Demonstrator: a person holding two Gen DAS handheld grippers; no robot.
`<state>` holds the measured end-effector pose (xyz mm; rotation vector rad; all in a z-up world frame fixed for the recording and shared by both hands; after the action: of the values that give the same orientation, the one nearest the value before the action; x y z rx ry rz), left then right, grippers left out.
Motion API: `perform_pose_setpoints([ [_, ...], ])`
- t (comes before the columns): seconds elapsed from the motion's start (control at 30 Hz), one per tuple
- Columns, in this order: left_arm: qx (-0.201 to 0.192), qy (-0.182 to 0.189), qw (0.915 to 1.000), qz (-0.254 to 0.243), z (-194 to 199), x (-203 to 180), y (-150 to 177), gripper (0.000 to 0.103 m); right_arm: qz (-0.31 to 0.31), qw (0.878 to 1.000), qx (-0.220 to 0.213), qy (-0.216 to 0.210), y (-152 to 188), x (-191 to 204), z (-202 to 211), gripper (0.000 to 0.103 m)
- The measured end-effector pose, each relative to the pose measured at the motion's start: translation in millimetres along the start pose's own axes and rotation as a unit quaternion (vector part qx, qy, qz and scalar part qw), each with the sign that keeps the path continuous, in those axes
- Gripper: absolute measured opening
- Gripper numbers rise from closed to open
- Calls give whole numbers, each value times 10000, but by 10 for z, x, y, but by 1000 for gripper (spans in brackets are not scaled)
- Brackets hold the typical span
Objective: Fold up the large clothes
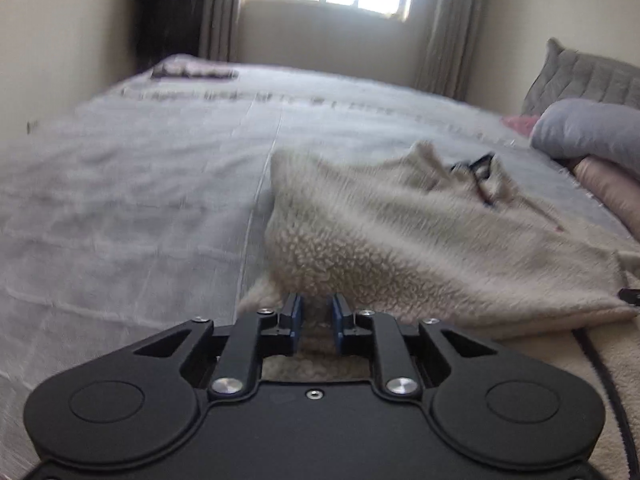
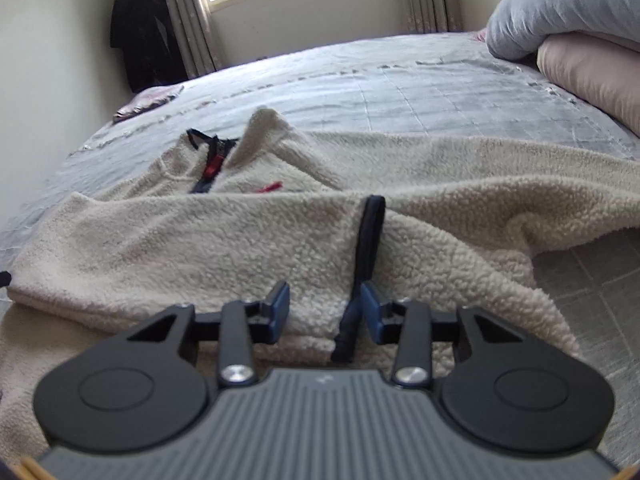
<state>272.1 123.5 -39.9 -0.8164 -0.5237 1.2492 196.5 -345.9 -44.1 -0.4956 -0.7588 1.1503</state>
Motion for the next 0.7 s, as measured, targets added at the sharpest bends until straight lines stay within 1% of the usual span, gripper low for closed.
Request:
perform_pose_setpoints([
  [0.03,-80,-37,9999,55,-11,-17,29,19,-172,9998,-9,-121,4,-70,33,36],
  [0.1,-101,-148,9998,60,81,-81,-19,19,-406,9991,-76,-113,-16,-176,175,38],
  [0.13,-114,-148,9998,114,148,-108,-52,19,-418,9989,-202,-65,-33,-229,267,45],
  [0.17,-118,-104,9997,189,201,-121,-85,24,-406,9986,-334,17,-56,-285,352,53],
  [0.23,-124,-7,9991,405,304,-153,-135,48,-528,9968,-535,263,-124,-426,498,61],
  [0.27,-113,-5,9987,499,351,-182,-162,53,-651,9955,-590,358,-159,-501,560,62],
  [0.3,-109,-2,9985,543,391,-219,-185,57,-786,9939,-644,435,-193,-575,616,63],
  [0.37,-86,30,9984,563,465,-323,-234,60,-1024,9900,-793,565,-244,-727,730,69],
  [0.4,-64,38,9984,562,490,-371,-253,63,-1074,9885,-865,624,-264,-789,777,71],
  [0.47,12,48,9985,542,532,-485,-304,70,-1102,9853,-1038,789,-302,-910,867,74],
  [0.5,41,45,9986,517,550,-536,-320,79,-1107,9841,-1091,857,-320,-962,900,75],
  [0.53,59,51,9988,475,569,-586,-342,84,-1132,9828,-1134,919,-344,-1030,933,76],
  [0.67,17,98,9987,494,664,-766,-393,86,-1325,9767,-1249,1132,-458,-1327,1032,78],
  [0.7,-24,129,9983,570,678,-795,-398,89,-1349,9753,-1285,1185,-497,-1408,1058,79],
])
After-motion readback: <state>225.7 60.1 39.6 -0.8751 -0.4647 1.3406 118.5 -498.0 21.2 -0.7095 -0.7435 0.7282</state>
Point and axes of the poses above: each gripper's, at about its wrist camera, not at the fingertips, and z roughly against the way its jaws point, x to its left, y to its underside, the point moved 1 cm from there along -z, roughly the way its jaws point, and after that the axes turned 5 degrees about -z, right-handed, at the moved point
